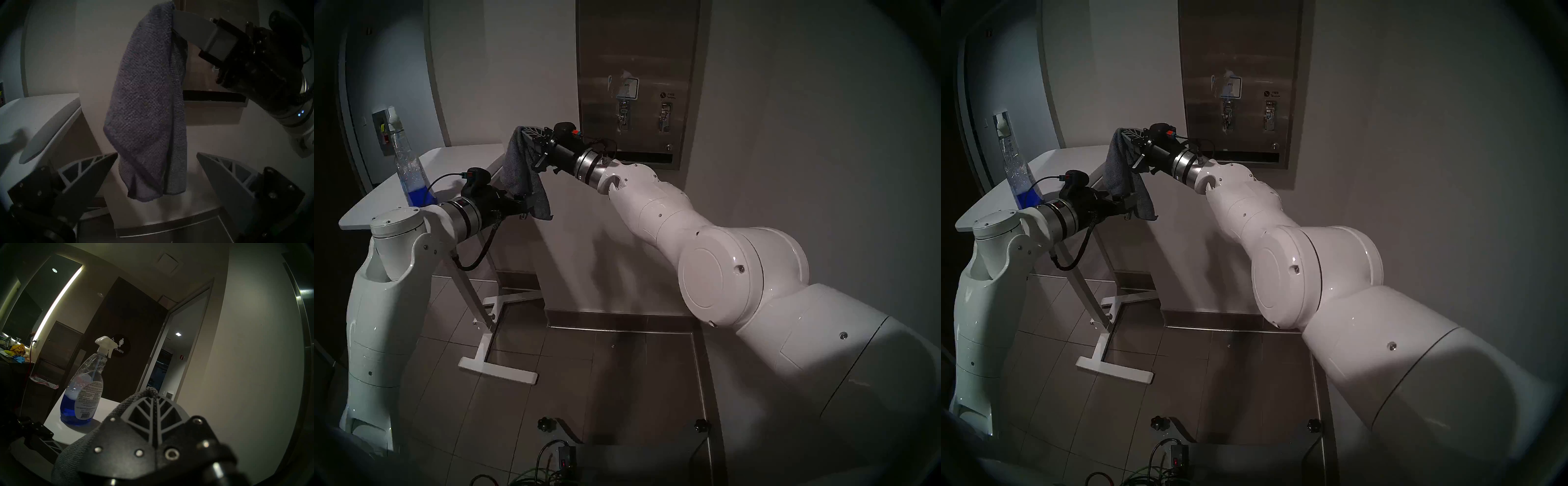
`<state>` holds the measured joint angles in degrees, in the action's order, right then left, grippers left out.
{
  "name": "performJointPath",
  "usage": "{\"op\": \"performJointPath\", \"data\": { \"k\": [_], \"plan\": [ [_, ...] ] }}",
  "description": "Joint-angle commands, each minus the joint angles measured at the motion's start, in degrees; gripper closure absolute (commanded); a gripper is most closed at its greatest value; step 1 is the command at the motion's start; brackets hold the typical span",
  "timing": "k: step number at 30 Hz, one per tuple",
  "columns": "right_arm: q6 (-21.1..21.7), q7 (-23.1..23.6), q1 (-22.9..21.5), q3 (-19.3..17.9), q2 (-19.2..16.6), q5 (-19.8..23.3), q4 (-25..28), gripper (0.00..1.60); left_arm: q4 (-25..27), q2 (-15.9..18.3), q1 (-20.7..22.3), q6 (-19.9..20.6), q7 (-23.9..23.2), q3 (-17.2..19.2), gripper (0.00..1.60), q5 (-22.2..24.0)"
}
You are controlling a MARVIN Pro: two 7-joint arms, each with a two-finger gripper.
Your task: Pick up the cloth and wipe the surface
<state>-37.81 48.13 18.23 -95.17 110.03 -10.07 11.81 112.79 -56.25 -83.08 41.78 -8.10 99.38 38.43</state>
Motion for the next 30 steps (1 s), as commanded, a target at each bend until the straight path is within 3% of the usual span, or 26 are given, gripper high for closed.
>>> {"op": "performJointPath", "data": {
  "k": [1, 30],
  "plan": [
    [-0.3, 1.0, -1.7, -0.8, 0.1, 0.9, 1.5, 1.60, -0.5, 0.0, 5.7, -2.4, 0.1, -0.4, 0.00, -0.3],
    [-0.1, 7.8, -1.5, -3.0, -0.6, 1.9, 1.5, 1.60, -8.5, -2.4, 14.4, -6.0, 0.1, -7.5, 0.00, -2.2]
  ]
}}
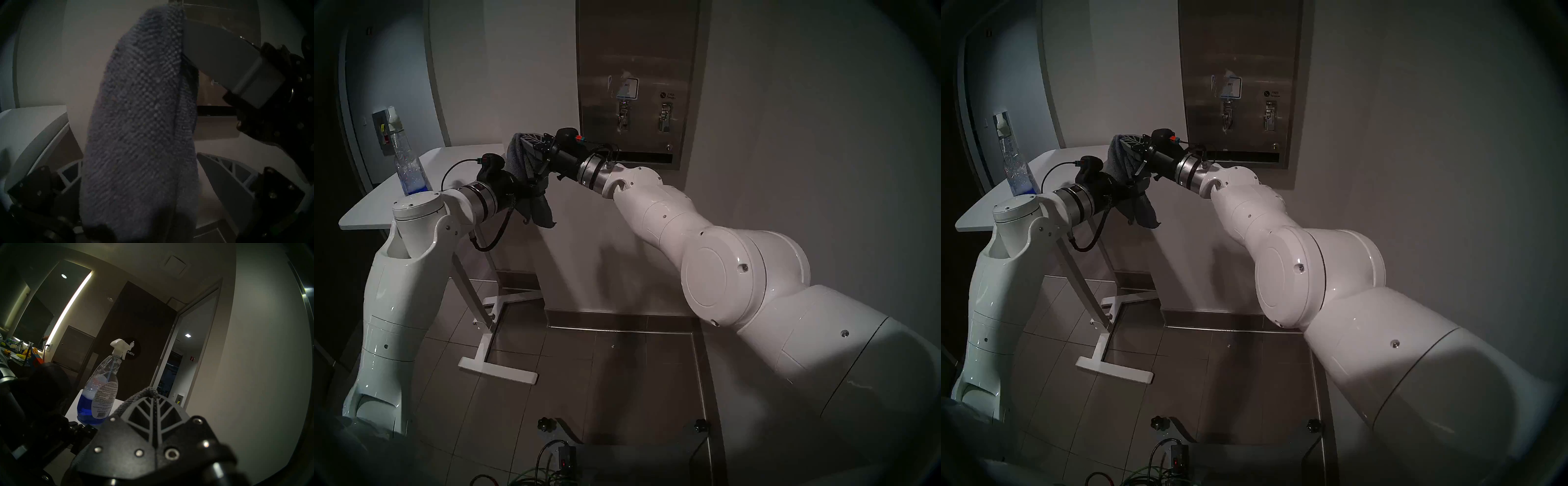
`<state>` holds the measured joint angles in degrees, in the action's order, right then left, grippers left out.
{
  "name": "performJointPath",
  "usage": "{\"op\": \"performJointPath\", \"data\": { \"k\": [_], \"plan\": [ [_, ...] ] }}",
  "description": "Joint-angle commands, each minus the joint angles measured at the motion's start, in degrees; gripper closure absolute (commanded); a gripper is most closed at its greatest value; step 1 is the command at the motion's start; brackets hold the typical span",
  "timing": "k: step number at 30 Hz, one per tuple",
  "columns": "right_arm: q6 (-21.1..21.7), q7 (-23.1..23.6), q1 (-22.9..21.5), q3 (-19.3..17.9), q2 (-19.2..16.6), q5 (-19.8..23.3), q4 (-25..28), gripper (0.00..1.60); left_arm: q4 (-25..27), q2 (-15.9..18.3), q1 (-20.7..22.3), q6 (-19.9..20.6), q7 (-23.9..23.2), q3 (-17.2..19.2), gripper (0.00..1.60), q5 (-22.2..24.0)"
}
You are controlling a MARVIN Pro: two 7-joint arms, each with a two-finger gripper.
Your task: Pick up the cloth and wipe the surface
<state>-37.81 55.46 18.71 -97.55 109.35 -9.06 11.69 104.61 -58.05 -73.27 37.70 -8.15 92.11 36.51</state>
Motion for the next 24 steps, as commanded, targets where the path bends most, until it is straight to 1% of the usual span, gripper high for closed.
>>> {"op": "performJointPath", "data": {
  "k": [1, 2, 10, 14, 15, 16, 17, 23, 24],
  "plan": [
    [-0.1, 1.1, -2.0, -0.9, 0.1, 1.0, 1.6, 1.60, -1.0, -1.0, 5.3, -2.2, 0.2, -0.8, 1.53, -0.6],
    [-0.1, 1.3, -2.0, -0.9, 0.0, 1.1, 1.6, 1.60, -1.4, -1.2, 5.6, -2.3, 0.2, -1.1, 1.60, -0.8],
    [0.1, 3.3, -1.3, -1.6, -0.7, 1.2, 1.2, 1.60, -4.2, -2.1, 7.7, -3.3, 0.2, -2.7, 1.60, -2.1],
    [0.3, 4.4, -0.7, -1.8, -1.3, 1.1, 0.8, 1.59, -5.4, -2.3, 9.0, -3.9, 0.3, -2.9, 1.60, -2.8],
    [0.4, 4.7, -0.4, -1.9, -1.6, 1.1, 0.6, 1.02, -5.8, -2.3, 9.5, -4.1, 0.3, -2.9, 1.60, -3.0],
    [0.5, 4.9, -0.3, -1.9, -1.8, 1.1, 0.5, 0.03, -6.1, -2.3, 9.9, -4.2, 0.3, -2.8, 1.60, -3.1],
    [0.5, 5.1, -0.1, -2.0, -2.0, 1.0, 0.4, 0.00, -6.3, -2.2, 10.2, -4.3, 0.3, -2.7, 1.60, -3.2],
    [0.8, 6.2, 0.9, -2.5, -3.4, 1.1, -0.4, 0.00, -7.9, -1.7, 12.3, -5.0, 0.3, -2.0, 1.60, -4.3],
    [0.9, 6.4, 1.0, -2.5, -3.5, 1.1, -0.5, 0.00, -7.8, -1.5, 12.0, -5.2, 0.3, -1.8, 1.60, -4.5]
  ]
}}
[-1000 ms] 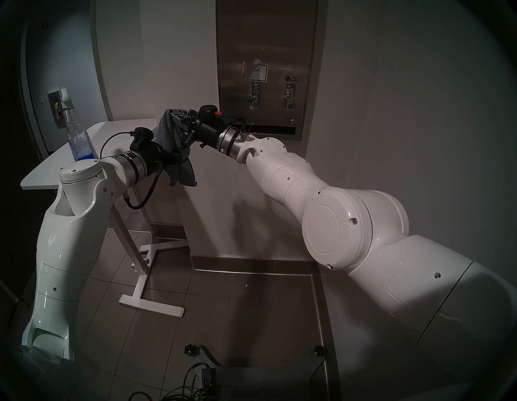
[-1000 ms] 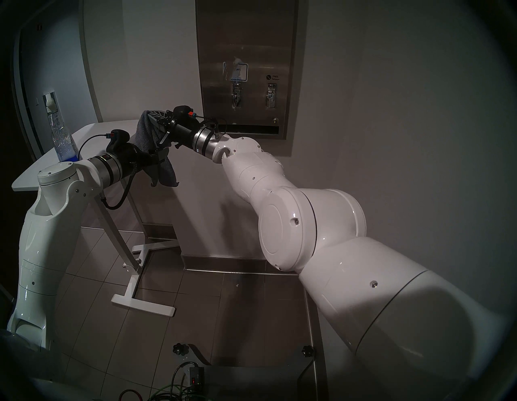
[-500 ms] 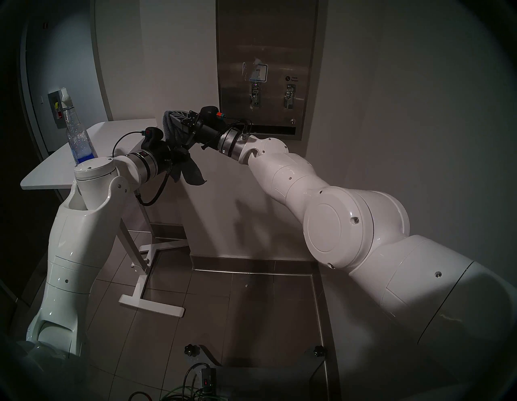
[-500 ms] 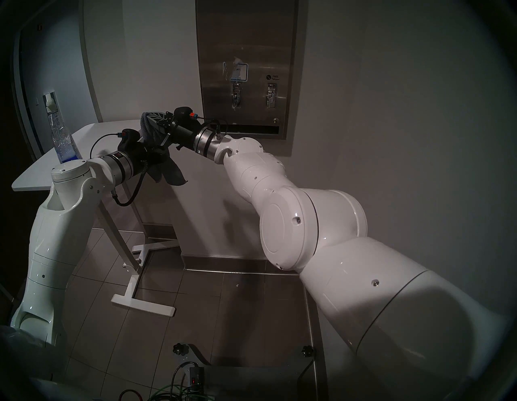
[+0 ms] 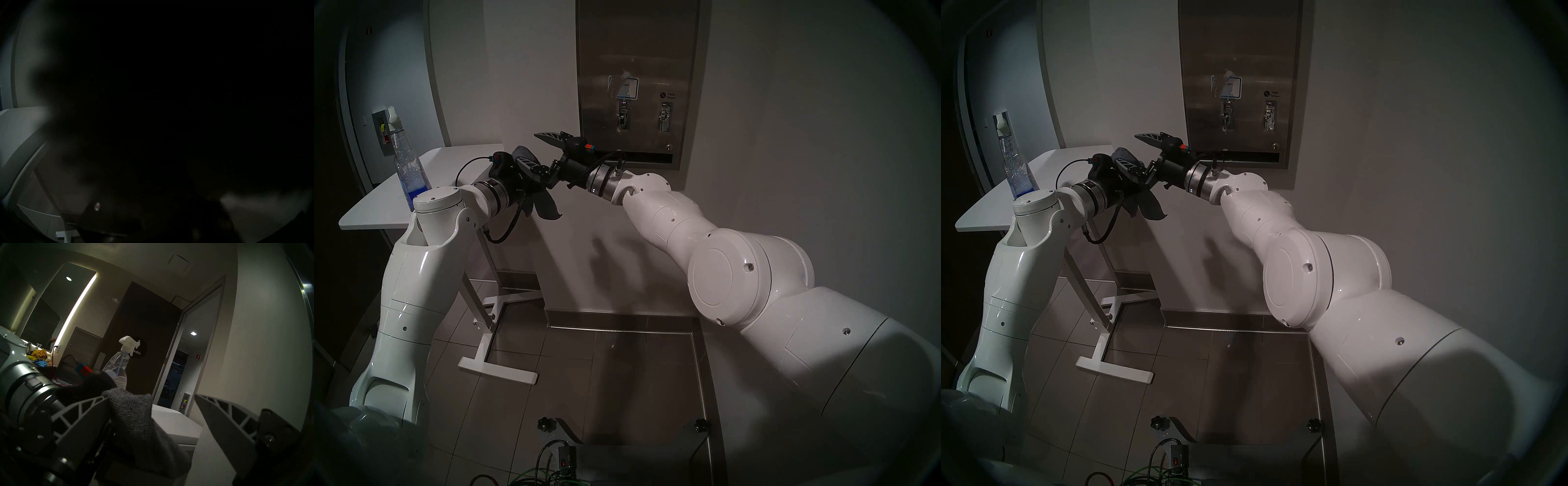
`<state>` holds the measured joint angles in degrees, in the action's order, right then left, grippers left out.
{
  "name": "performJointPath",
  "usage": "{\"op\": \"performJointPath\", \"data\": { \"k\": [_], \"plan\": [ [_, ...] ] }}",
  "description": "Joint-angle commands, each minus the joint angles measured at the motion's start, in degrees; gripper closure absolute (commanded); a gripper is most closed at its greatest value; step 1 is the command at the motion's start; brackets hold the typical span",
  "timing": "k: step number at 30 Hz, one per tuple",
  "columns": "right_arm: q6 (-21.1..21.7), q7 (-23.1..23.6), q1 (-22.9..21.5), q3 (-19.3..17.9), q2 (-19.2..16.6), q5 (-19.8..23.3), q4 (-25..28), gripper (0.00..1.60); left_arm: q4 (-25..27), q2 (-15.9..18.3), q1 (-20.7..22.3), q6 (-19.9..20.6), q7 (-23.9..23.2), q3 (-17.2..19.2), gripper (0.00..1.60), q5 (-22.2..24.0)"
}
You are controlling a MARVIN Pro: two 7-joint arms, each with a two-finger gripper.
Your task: Pick up the cloth and wipe the surface
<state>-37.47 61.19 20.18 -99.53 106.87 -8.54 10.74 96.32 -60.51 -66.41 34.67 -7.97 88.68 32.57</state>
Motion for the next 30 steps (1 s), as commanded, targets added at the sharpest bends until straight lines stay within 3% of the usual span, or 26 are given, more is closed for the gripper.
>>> {"op": "performJointPath", "data": {
  "k": [1, 20, 30],
  "plan": [
    [0.7, 1.0, -0.3, -0.6, -1.3, 0.6, 0.3, 0.00, 0.0, 1.0, 6.2, -2.2, 0.1, 1.7, 1.60, -0.8],
    [3.0, 5.0, 1.1, -1.8, -2.9, 1.4, -1.3, 0.00, -4.7, 6.5, 11.0, -2.4, 0.6, 5.7, 1.60, -4.9],
    [4.3, 7.4, 1.8, -2.3, -3.7, 1.5, -2.3, 0.00, -10.5, 9.0, 13.4, -2.4, 2.3, 7.2, 1.60, -7.2]
  ]
}}
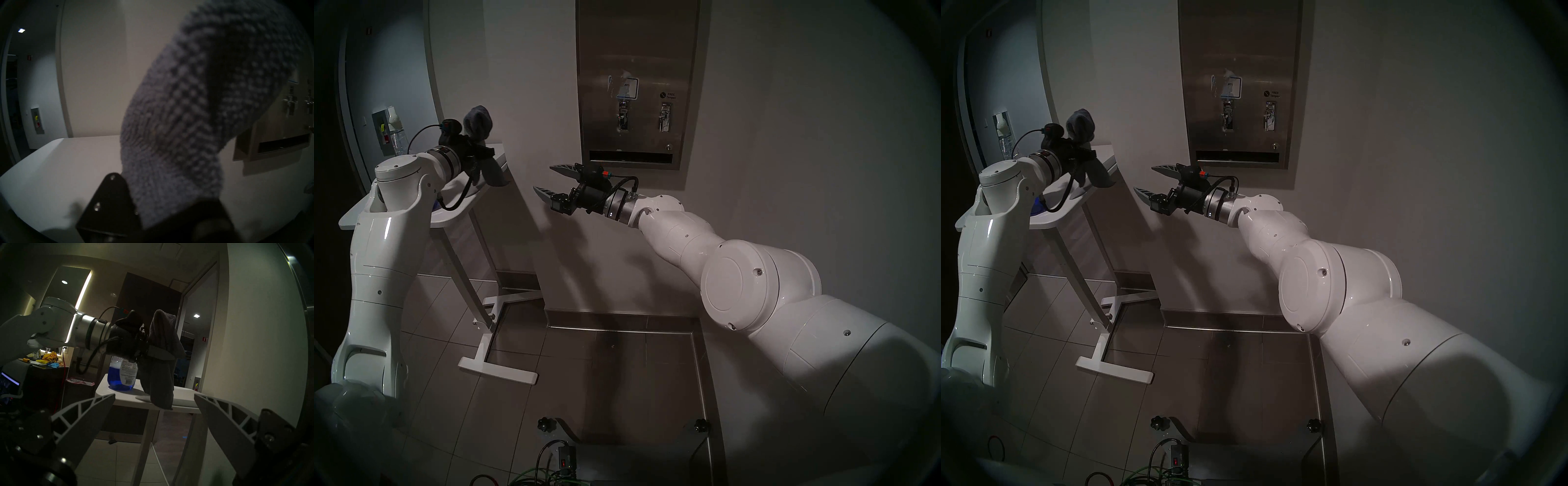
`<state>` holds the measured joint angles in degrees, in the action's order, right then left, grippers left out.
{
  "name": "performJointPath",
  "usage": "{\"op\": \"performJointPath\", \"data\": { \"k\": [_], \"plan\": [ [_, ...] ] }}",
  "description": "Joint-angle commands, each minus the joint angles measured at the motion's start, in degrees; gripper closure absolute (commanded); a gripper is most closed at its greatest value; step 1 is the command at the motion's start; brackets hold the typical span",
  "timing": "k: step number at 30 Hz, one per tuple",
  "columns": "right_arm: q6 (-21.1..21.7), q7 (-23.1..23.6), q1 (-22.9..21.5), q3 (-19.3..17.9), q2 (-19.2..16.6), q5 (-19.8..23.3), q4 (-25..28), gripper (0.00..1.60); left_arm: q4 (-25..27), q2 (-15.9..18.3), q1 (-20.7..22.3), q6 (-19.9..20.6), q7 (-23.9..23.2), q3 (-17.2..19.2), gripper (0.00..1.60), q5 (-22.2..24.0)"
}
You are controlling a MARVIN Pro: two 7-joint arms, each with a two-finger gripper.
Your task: Pick up the cloth and wipe the surface
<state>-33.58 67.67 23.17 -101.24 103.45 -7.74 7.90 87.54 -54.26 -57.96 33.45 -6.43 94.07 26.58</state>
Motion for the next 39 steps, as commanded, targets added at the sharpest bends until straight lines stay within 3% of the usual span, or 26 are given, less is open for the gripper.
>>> {"op": "performJointPath", "data": {
  "k": [1, 21, 39],
  "plan": [
    [0.5, 1.1, -1.1, -0.6, -0.4, 0.7, 0.4, 0.00, -2.3, 2.8, 5.1, -1.1, 0.9, 1.8, 1.60, -1.3],
    [2.9, 4.8, 0.0, -2.0, -3.2, 0.9, -1.2, 0.00, -12.6, 2.2, 10.4, -1.1, 3.7, -1.4, 1.60, -4.7],
    [4.8, 7.3, 0.8, -3.1, -4.8, 0.9, -1.7, 0.00, -18.9, 0.5, 15.2, -1.4, 5.8, -5.6, 1.60, -6.8]
  ]
}}
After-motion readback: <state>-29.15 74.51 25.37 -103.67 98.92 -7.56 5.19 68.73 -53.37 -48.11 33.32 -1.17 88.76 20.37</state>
